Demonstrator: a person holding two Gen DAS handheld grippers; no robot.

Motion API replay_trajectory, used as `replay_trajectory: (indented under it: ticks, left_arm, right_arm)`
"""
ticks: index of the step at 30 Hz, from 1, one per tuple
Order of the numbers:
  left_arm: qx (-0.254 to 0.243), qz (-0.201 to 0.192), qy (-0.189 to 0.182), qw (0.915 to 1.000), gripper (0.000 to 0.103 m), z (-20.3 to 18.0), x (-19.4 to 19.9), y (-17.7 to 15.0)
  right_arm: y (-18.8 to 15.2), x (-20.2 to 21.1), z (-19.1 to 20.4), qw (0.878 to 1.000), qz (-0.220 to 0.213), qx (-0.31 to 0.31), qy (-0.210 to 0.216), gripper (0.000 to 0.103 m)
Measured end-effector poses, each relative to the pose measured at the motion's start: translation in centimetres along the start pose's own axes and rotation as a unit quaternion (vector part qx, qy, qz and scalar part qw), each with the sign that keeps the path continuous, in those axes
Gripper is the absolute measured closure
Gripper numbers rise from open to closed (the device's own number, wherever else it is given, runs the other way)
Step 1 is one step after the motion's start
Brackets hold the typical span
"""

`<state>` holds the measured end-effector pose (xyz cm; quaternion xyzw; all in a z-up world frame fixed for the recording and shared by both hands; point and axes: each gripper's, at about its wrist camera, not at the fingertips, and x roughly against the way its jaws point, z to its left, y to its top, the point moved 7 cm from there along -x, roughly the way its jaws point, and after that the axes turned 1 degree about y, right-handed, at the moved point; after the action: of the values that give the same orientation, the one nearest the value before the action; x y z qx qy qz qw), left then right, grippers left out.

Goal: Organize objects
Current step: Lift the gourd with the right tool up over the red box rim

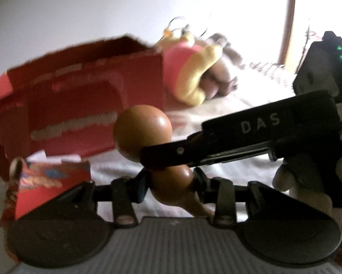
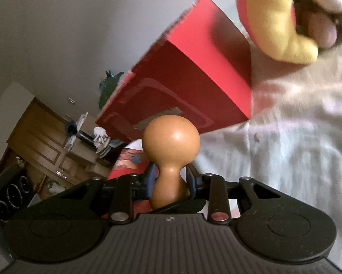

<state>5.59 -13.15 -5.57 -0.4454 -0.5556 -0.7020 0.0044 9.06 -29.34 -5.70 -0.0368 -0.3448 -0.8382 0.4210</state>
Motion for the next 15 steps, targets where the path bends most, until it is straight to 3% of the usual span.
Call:
replay_trajectory:
  ticks: [8, 15]
  left_arm:
    - [-0.041, -0.073, -0.04, 0.9957, 0.065, 1.1, 6.1, 6.5]
    - [-0.045, -0.097, -0.029, 0.9938, 0.065, 5.7, 6.4, 13.0]
  right_arm:
    - [4.6, -1.9, 9.0, 0.997, -0.04, 0.068, -0.002, 0.071]
    - [10.4, -5.8, 12.4, 0.989, -0.052, 0.132, -0.033, 0.071]
